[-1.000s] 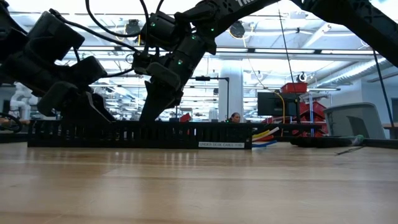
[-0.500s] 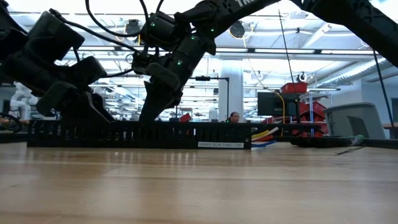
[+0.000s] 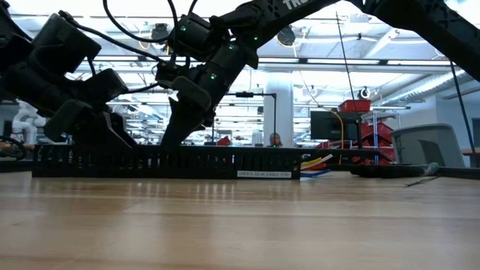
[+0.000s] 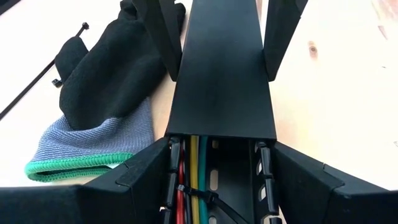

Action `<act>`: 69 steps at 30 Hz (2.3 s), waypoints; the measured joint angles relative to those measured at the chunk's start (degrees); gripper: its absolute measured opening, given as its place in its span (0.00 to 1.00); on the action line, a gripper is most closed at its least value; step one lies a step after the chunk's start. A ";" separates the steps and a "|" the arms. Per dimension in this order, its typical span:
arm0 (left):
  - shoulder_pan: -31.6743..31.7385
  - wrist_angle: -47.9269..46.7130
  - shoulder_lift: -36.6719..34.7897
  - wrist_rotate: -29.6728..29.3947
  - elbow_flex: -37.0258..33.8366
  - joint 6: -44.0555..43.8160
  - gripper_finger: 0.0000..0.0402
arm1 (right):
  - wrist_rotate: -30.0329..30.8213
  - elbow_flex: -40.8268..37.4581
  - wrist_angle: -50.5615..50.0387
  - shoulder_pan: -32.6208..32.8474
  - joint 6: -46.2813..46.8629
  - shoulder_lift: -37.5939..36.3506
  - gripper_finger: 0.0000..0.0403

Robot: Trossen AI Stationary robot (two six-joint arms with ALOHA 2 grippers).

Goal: Ziptie cables
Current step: Close the cable duct

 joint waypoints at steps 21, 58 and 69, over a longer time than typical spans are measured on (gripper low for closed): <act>-0.02 0.70 0.04 -0.13 -0.02 0.99 0.63 | -0.13 0.04 -0.28 -0.01 -0.02 0.00 0.60; -1.54 -5.84 0.00 11.56 0.07 -4.98 0.94 | -1.04 0.43 -10.49 0.07 0.32 -0.67 0.60; -5.80 -5.53 0.00 11.69 0.07 -5.11 0.94 | -3.07 -3.60 -9.51 2.30 4.33 -0.87 0.60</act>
